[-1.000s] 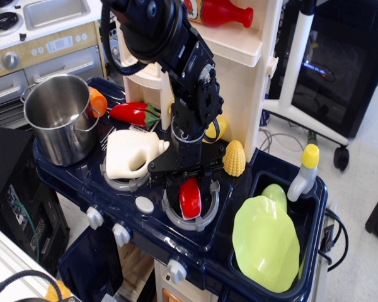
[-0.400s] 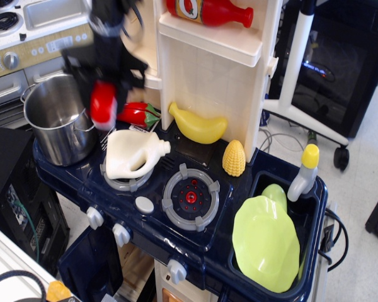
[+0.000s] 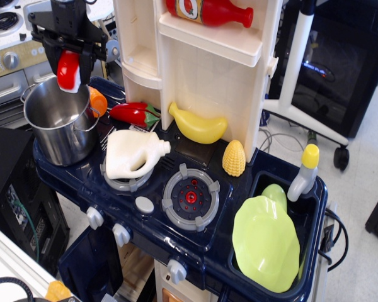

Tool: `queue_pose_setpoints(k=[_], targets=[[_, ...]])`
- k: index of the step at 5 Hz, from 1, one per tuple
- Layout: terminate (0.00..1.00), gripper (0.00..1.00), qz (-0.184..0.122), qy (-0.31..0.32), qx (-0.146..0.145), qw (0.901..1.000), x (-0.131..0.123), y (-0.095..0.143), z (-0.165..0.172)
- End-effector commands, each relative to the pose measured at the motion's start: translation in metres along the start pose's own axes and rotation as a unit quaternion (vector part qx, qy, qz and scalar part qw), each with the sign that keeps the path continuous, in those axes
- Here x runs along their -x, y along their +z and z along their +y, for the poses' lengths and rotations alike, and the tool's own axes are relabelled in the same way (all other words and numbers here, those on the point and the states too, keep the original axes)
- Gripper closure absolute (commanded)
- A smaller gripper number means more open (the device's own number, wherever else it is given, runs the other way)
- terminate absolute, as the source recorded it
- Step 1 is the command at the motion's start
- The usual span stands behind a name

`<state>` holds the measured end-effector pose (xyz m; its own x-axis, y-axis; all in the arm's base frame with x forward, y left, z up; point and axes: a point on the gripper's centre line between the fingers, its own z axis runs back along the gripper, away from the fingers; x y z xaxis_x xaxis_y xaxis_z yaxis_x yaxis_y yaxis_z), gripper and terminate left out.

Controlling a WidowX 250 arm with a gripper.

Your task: Put sushi in pot or pan

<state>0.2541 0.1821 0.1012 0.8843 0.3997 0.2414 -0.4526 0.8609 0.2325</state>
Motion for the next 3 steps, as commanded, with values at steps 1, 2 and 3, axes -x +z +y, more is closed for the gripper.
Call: queue_pose_setpoints(k=[1, 2, 3], targets=[[0.0, 1.0, -0.025, 0.024, -0.019, 0.9992, 0.0061, 0.0181, 0.0187], [0.0, 1.0, -0.034, 0.029, -0.009, 0.9989, 0.0076, 0.0137, 0.0207], [0.0, 0.0, -0.034, 0.029, -0.009, 0.9989, 0.0076, 0.0137, 0.0207]])
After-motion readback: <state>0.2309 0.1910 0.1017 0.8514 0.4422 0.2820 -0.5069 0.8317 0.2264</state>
